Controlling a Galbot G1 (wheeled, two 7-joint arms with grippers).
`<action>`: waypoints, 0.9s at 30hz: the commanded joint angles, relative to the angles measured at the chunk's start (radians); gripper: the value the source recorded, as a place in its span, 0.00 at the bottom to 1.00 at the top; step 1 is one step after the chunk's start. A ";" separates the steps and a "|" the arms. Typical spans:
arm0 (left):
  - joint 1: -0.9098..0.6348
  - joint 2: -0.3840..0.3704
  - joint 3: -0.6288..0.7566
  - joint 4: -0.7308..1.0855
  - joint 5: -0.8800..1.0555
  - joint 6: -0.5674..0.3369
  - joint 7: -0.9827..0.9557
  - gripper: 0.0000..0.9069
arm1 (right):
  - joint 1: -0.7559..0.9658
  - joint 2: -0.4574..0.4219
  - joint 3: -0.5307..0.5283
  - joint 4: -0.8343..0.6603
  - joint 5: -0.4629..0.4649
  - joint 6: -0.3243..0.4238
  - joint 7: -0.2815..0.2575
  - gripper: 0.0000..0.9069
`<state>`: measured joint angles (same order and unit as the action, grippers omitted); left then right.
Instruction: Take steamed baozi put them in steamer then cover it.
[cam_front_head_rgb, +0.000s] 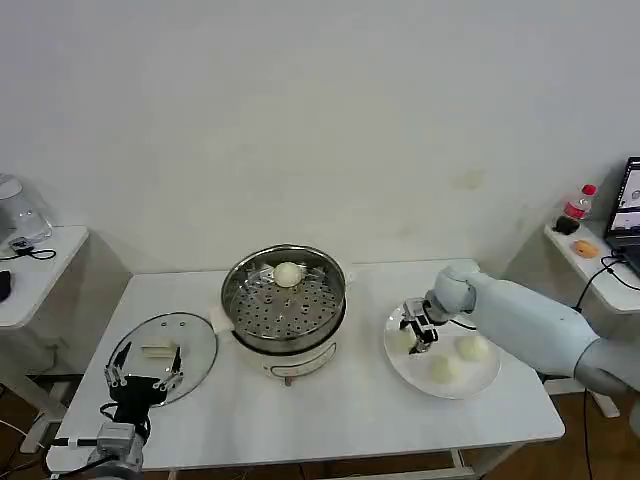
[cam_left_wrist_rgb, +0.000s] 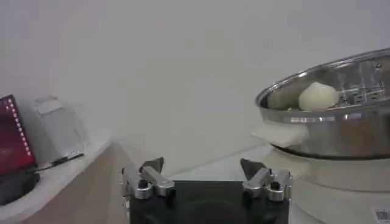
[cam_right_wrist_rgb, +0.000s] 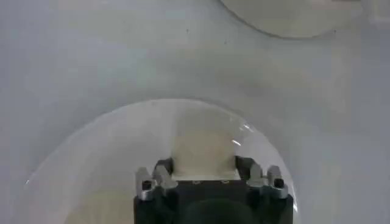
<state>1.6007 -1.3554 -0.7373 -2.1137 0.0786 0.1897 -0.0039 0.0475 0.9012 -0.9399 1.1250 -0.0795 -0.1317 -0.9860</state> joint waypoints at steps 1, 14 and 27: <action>0.000 0.005 -0.006 -0.001 -0.002 0.001 0.000 1.00 | 0.099 -0.008 0.000 0.021 0.018 -0.001 -0.027 0.71; -0.015 0.015 -0.017 0.010 -0.020 0.004 -0.003 1.00 | 0.549 0.013 -0.170 0.102 0.257 -0.058 -0.030 0.72; -0.019 0.024 -0.055 0.008 -0.062 0.016 -0.013 1.00 | 0.594 0.304 -0.243 0.141 0.518 -0.210 0.056 0.73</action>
<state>1.5801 -1.3309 -0.7756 -2.1046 0.0340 0.2044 -0.0162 0.5513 1.0300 -1.1296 1.2434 0.2577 -0.2574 -0.9690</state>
